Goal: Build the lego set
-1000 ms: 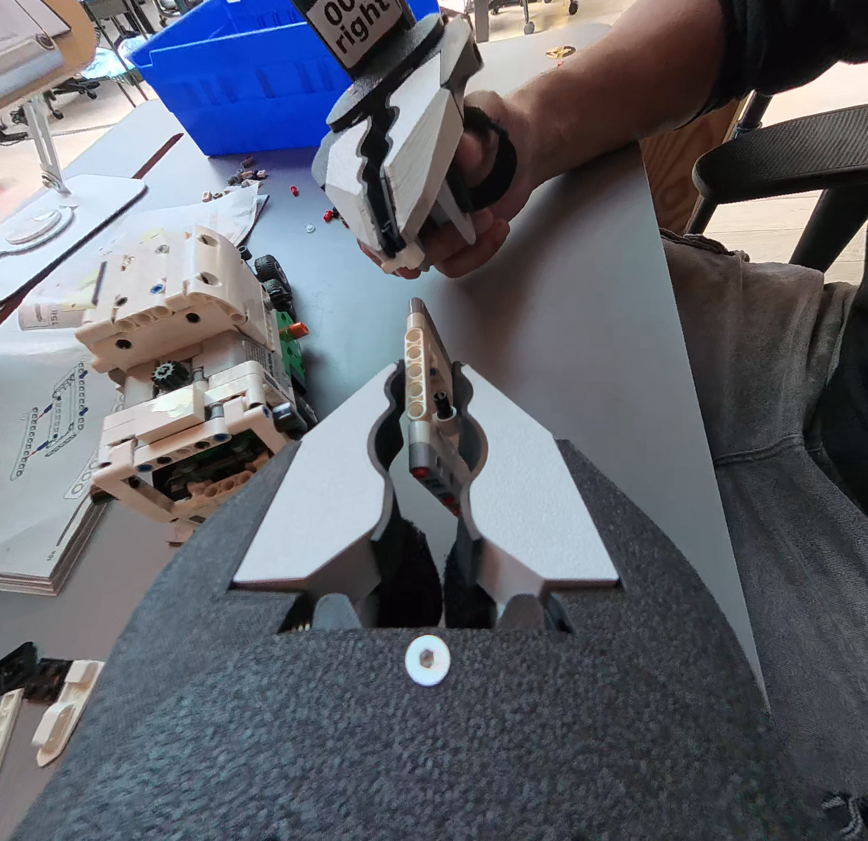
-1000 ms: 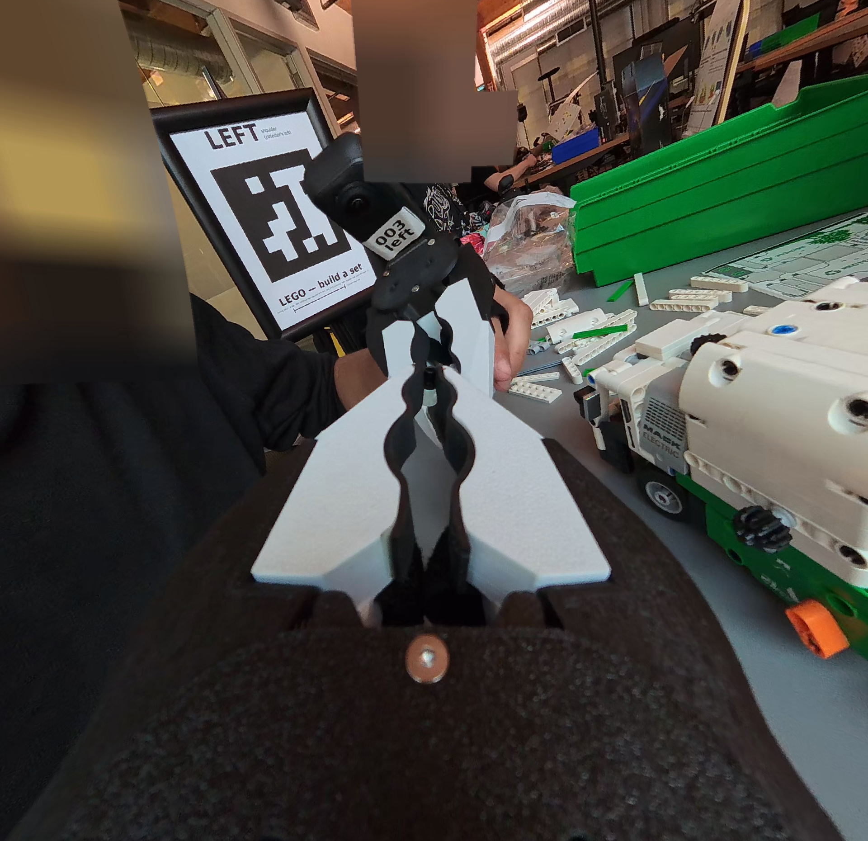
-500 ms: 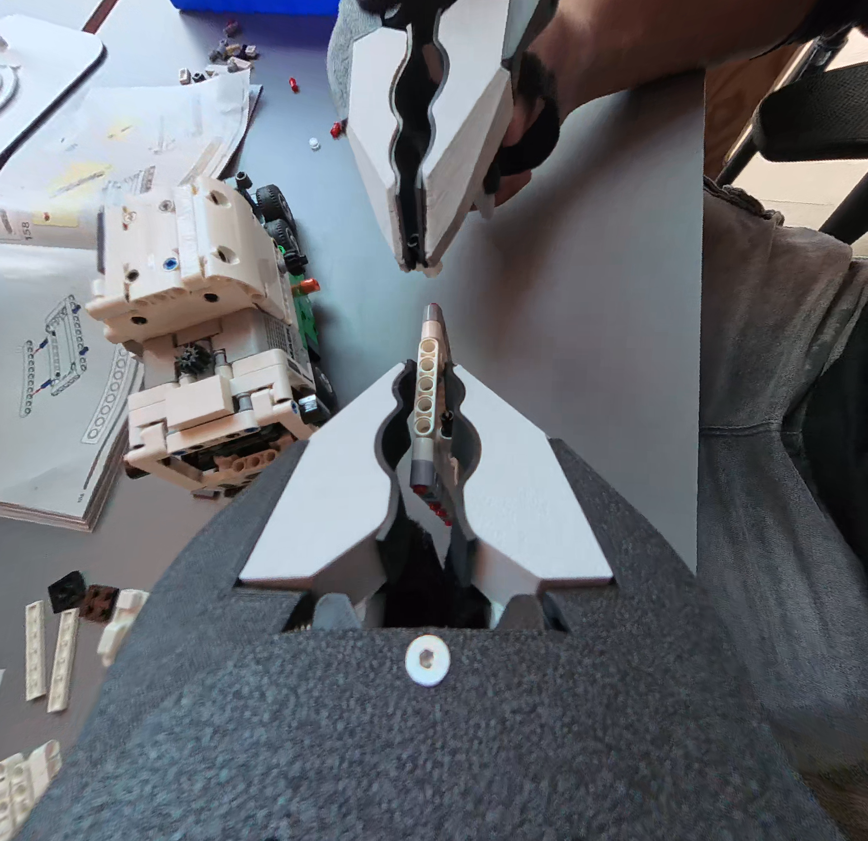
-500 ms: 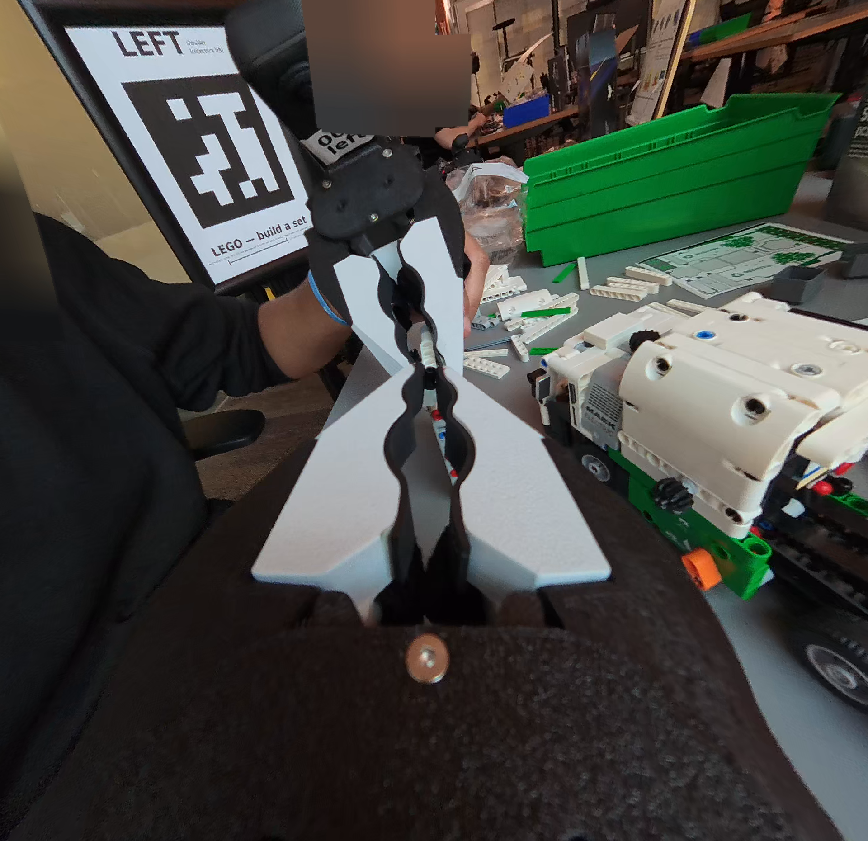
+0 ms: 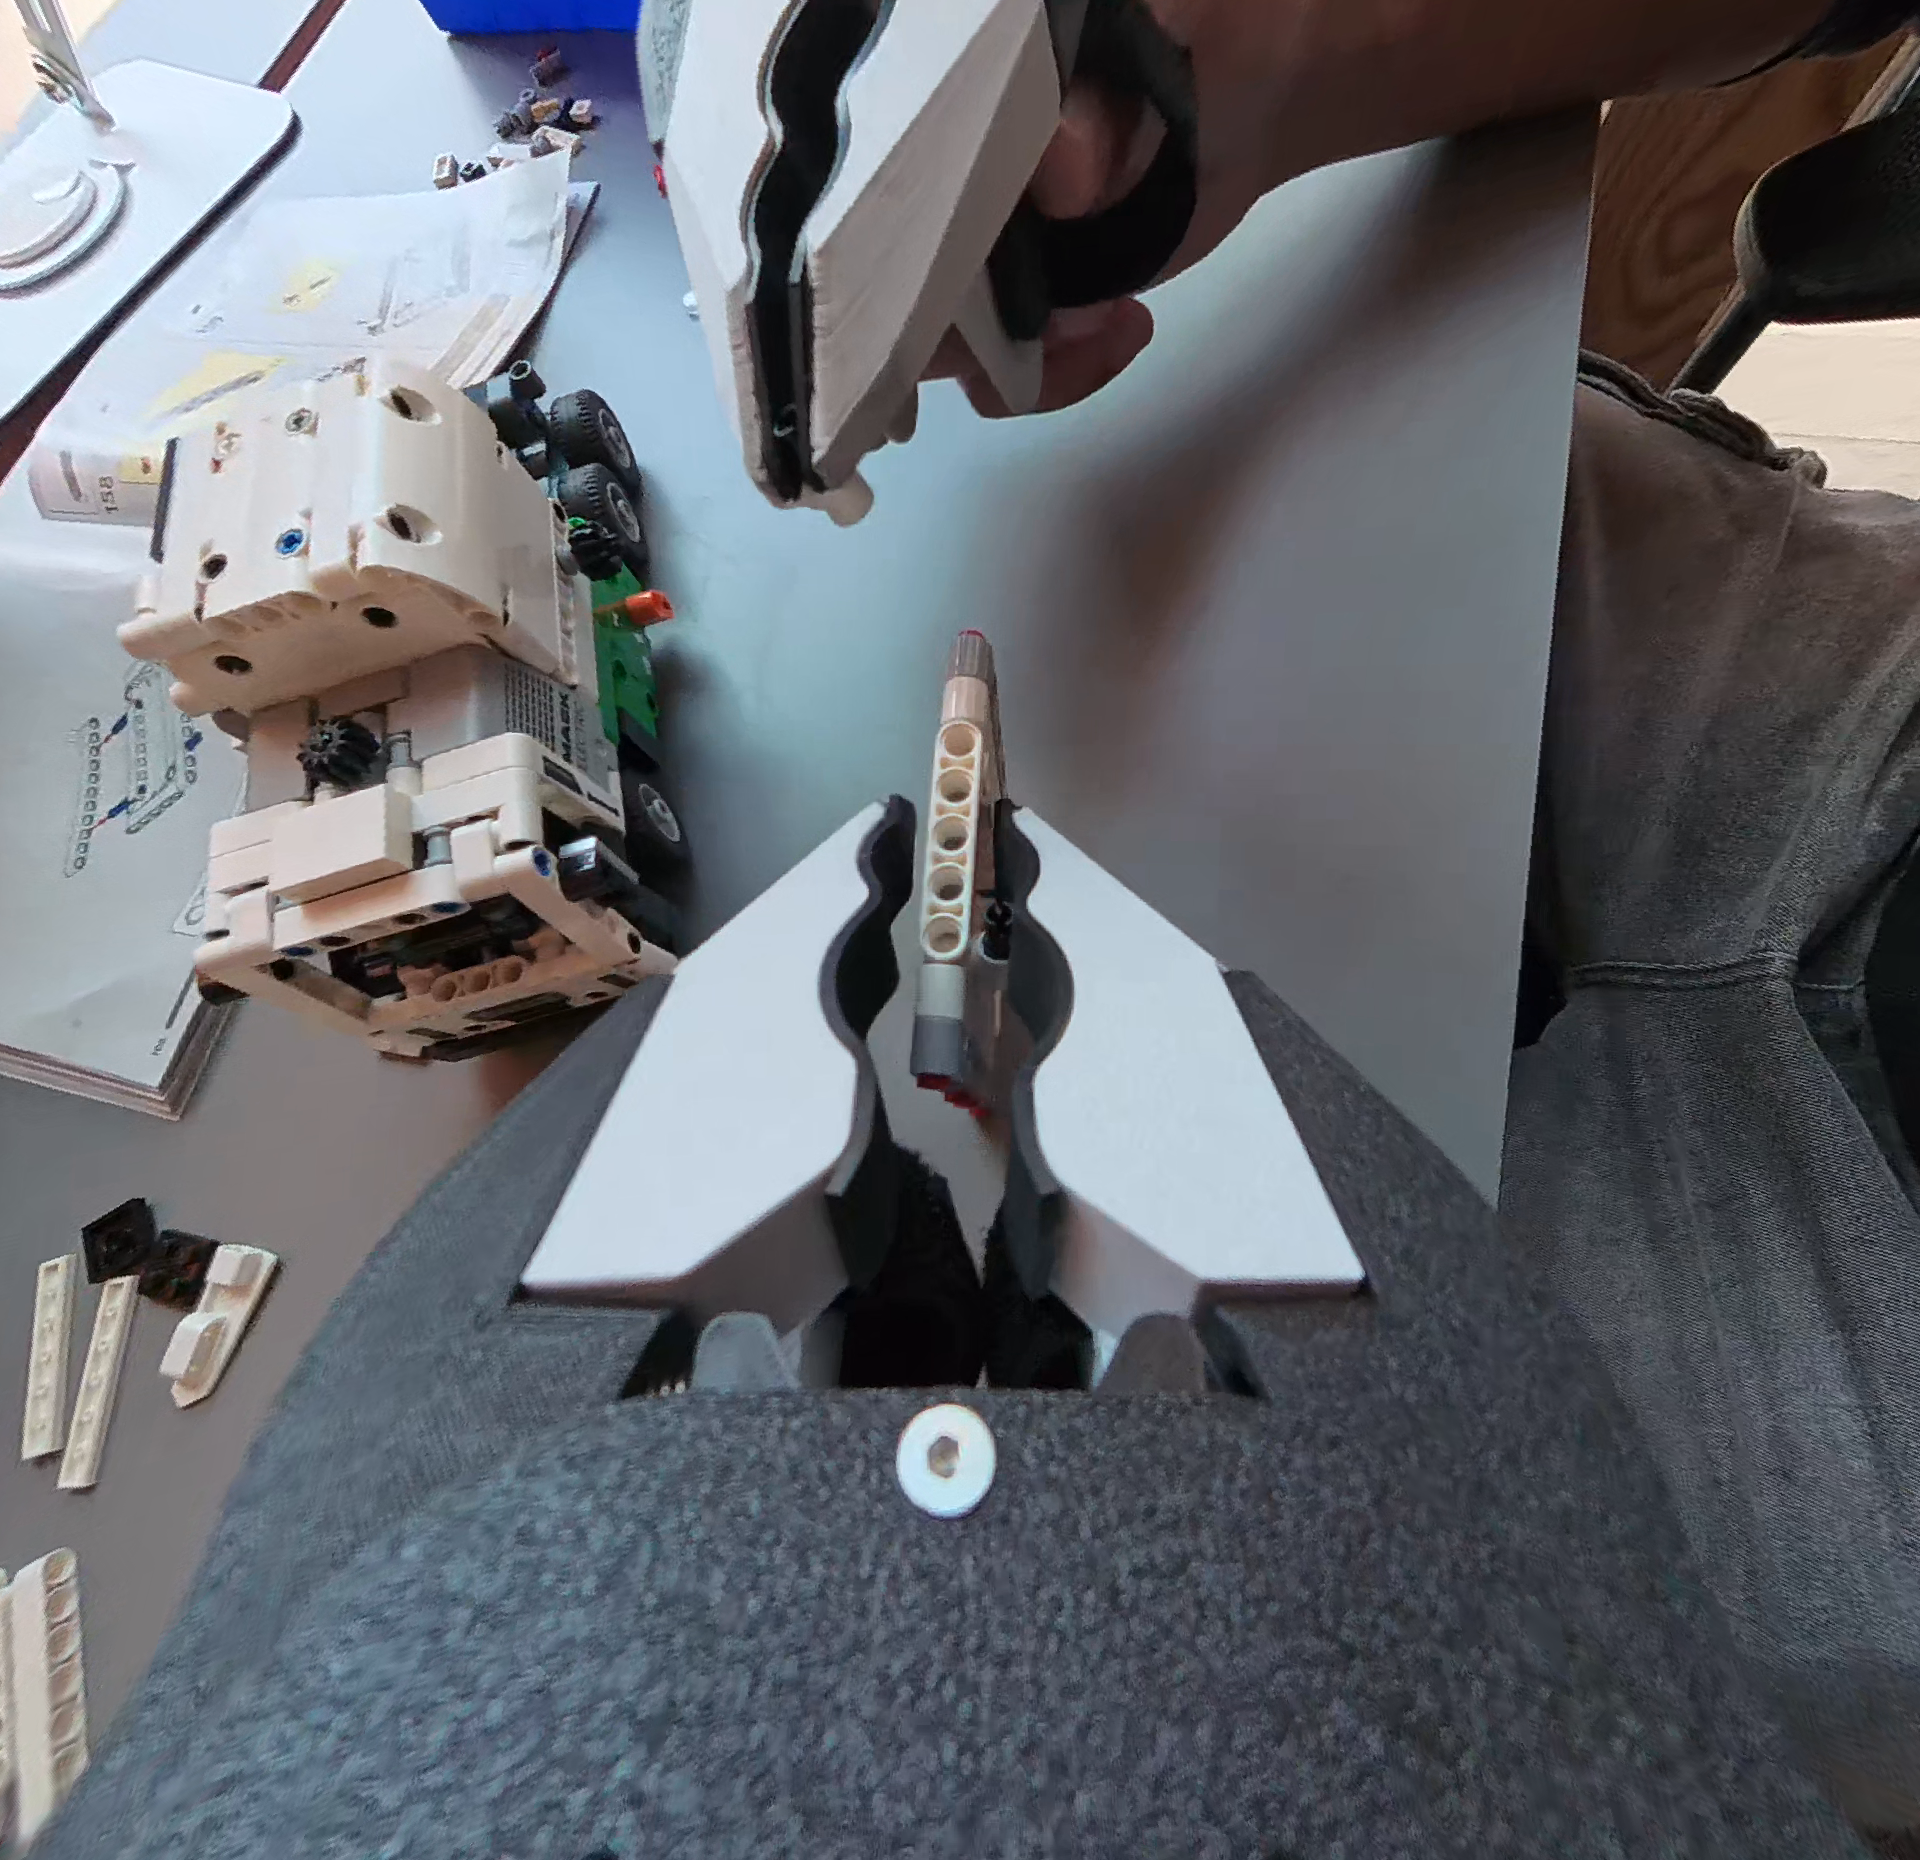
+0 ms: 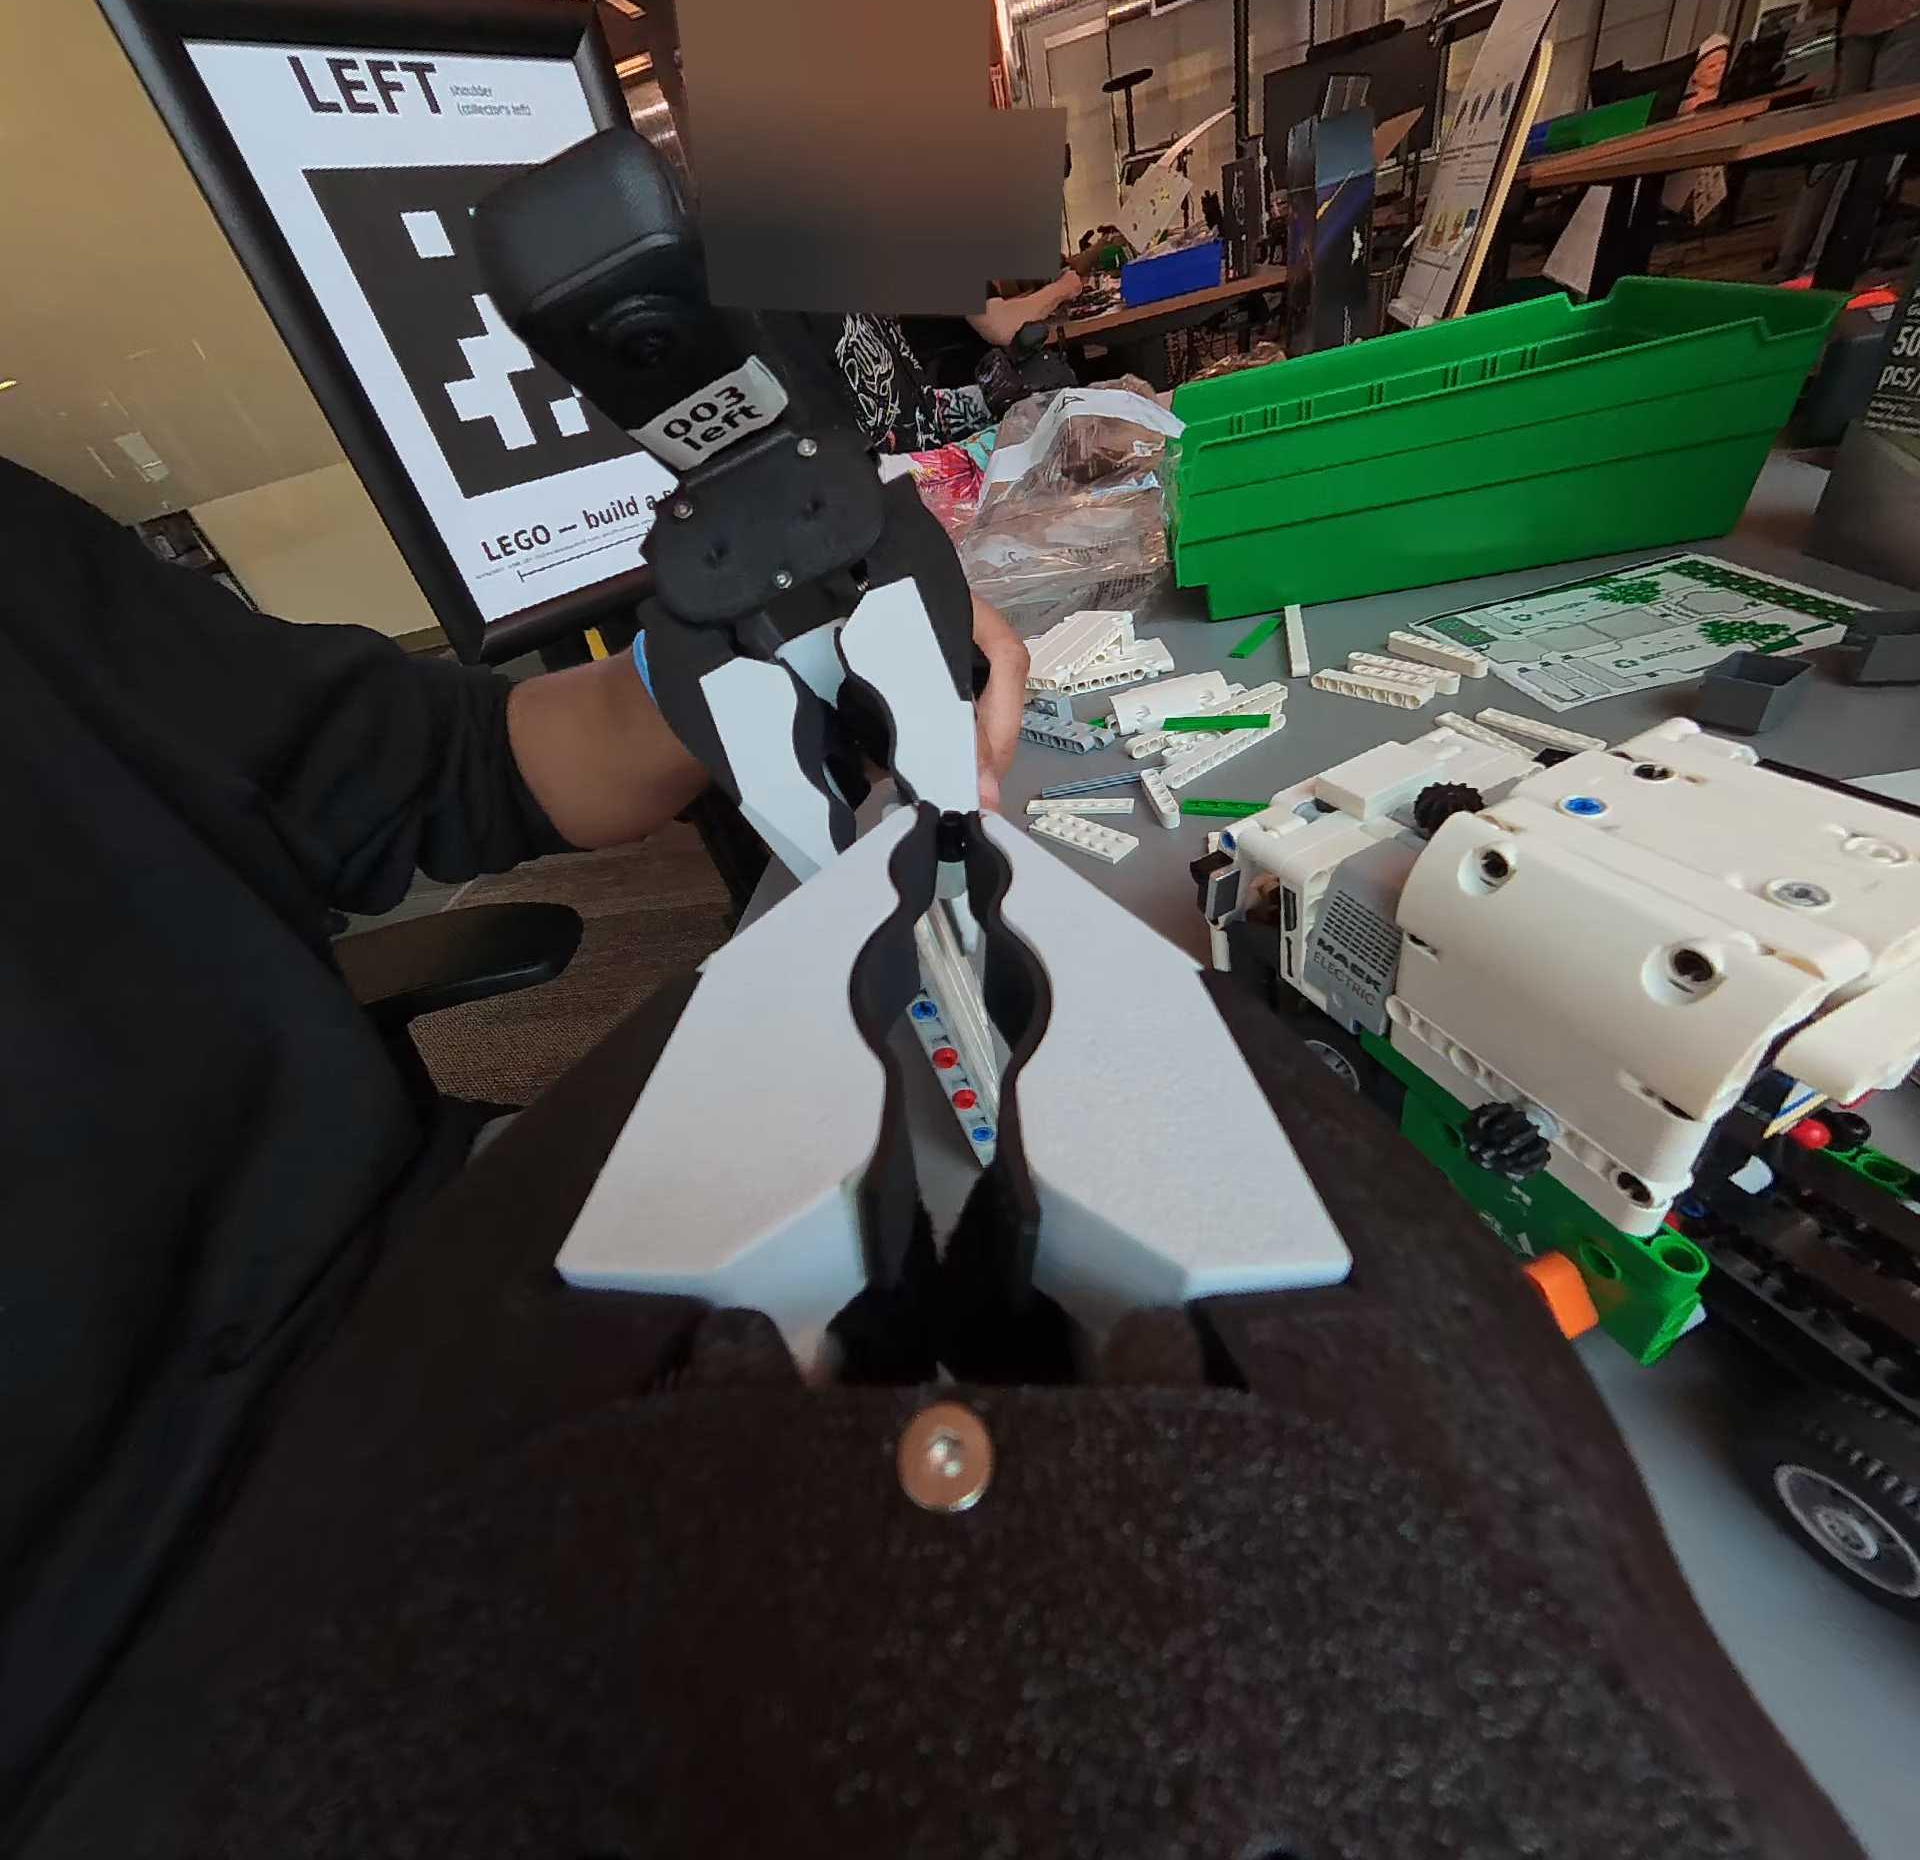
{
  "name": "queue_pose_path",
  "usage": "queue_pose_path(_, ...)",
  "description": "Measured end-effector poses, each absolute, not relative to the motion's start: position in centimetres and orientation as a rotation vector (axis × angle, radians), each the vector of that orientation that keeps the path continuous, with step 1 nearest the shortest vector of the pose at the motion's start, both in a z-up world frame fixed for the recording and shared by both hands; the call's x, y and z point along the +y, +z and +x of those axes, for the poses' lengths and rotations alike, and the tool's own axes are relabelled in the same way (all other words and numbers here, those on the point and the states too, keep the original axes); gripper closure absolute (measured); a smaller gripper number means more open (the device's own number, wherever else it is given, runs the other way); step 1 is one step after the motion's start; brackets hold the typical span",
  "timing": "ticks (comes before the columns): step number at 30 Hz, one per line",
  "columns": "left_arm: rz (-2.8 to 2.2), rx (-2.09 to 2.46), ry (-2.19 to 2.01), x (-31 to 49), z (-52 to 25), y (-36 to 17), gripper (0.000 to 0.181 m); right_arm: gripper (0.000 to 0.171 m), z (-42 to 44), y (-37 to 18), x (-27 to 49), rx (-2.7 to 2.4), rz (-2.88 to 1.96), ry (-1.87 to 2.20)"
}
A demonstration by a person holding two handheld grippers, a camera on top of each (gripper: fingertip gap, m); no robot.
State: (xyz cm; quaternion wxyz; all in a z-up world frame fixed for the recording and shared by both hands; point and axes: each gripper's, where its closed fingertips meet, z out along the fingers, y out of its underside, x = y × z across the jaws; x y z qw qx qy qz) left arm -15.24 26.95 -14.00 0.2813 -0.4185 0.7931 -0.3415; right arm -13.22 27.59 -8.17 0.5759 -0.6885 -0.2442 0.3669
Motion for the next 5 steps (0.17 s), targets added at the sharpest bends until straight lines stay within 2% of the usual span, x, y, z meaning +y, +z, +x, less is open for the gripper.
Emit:
queue_pose_path(1, -1.126, 2.124, -0.898, 27.04, -15.19, -14.04, 0.166, 0.168, -13.15, -8.09, 27.58, -0.569, -1.61, 0.861)
queue_pose_path(5, -1.123, 2.126, -0.884, 27.07, -15.21, -13.87, 0.166, 0.168, -12.89, -7.79, 27.6, -0.557, -1.601, 0.865)
